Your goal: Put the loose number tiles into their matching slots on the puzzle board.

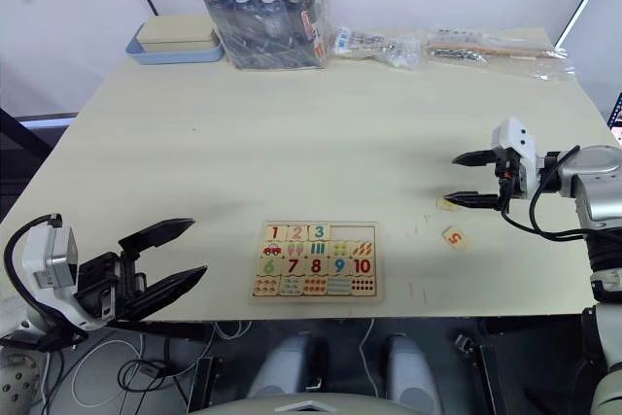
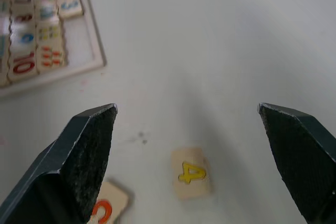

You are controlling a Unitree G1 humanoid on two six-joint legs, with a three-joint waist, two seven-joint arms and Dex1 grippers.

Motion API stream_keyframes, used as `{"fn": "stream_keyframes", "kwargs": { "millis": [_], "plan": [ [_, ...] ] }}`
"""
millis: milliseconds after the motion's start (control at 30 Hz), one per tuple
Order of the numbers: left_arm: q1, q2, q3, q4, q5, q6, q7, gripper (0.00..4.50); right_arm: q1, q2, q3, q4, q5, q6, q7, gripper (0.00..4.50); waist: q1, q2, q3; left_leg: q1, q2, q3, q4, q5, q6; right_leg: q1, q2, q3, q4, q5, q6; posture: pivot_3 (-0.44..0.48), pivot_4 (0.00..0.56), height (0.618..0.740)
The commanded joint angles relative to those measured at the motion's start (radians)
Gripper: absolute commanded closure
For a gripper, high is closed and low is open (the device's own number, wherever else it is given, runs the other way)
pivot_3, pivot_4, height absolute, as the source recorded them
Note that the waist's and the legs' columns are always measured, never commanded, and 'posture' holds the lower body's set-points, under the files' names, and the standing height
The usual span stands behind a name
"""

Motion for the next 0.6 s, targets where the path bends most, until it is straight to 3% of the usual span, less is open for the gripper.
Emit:
{"fn": "stream_keyframes", "kwargs": {
  "millis": [33,467,567,600],
  "plan": [
    [0.018,0.007,0.040,-0.013,-0.020,-0.003,-0.018,0.03,-0.056,0.005,0.030,0.112,-0.083,-0.102,0.006,0.00,-0.001,0.000,0.000,0.000,0.000,0.000,0.000,0.000,0.000,0.000,0.000,0.000,0.000,0.000,0.000,0.000,0.150,0.740],
    [0.011,0.032,0.070,0.062,0.000,-0.010,-0.078,0.03,-0.188,0.098,0.087,0.421,-0.233,-0.293,0.013,0.00,-0.024,0.001,0.001,0.000,0.000,0.000,0.000,0.000,0.000,0.000,0.001,0.000,0.000,0.000,0.000,0.000,0.150,0.740],
    [0.015,0.031,0.076,0.096,0.016,-0.025,-0.097,0.00,-0.188,0.105,0.078,0.437,-0.243,-0.305,0.004,0.82,-0.024,0.002,0.001,0.001,0.000,0.000,0.000,0.000,0.000,0.000,0.001,0.001,0.000,0.000,0.000,0.000,0.150,0.740],
    [0.016,0.030,0.076,0.105,0.019,-0.029,-0.102,0.00,-0.185,0.106,0.077,0.440,-0.248,-0.315,-0.004,1.35,-0.024,0.002,0.001,0.001,0.000,0.000,0.000,0.000,0.000,0.000,0.001,0.001,0.000,0.000,0.000,0.000,0.150,0.740]
  ]
}}
